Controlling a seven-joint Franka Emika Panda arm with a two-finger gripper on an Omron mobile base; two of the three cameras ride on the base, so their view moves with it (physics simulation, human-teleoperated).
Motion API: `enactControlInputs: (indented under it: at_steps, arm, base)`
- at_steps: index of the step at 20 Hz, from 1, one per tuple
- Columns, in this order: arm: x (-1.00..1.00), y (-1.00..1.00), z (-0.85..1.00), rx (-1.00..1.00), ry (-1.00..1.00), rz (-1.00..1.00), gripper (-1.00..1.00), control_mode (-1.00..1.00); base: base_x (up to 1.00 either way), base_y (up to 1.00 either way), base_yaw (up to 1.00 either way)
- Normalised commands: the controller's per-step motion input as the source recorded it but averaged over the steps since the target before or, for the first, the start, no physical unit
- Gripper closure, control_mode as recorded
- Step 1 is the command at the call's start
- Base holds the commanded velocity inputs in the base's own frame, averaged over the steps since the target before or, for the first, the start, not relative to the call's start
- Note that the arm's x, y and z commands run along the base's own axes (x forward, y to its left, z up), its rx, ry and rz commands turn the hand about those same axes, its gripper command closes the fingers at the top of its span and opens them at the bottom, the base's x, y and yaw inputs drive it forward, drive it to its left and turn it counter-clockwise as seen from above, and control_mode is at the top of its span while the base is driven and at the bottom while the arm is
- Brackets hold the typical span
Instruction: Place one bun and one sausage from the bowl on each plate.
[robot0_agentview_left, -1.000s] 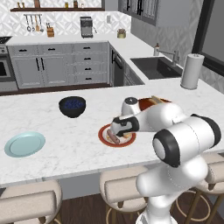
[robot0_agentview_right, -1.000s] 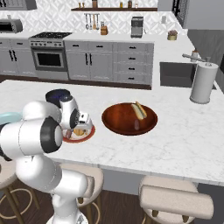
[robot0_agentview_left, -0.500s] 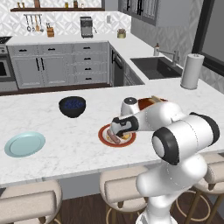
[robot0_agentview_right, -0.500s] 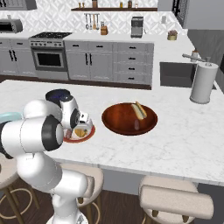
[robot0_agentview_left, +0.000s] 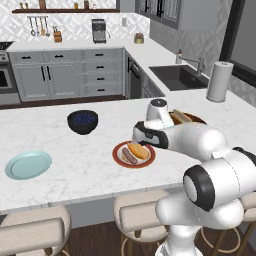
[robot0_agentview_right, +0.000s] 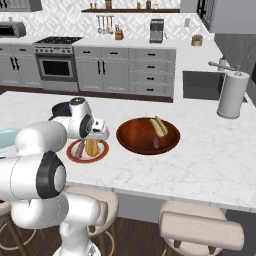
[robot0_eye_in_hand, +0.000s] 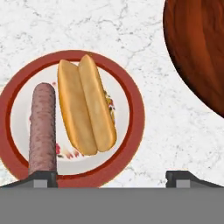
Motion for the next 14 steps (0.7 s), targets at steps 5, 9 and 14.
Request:
enactControlInputs:
  at_steps: [5,9,14]
  arm:
    - [0.22,-1.0,0.7,-0.01,0.0,-0.03,-1.0,-1.0]
    - [0.77,-0.94,0.34,-0.1,0.0,0.0,-1.0,-1.0]
    - [0.83,-0.81,0.12,-0.2,0.01,0.0,-1.0,-1.0]
  base:
    - [0.0,0.0,0.0]
    - [0.0,0.0,0.0]
    - [0.0,0.0,0.0]
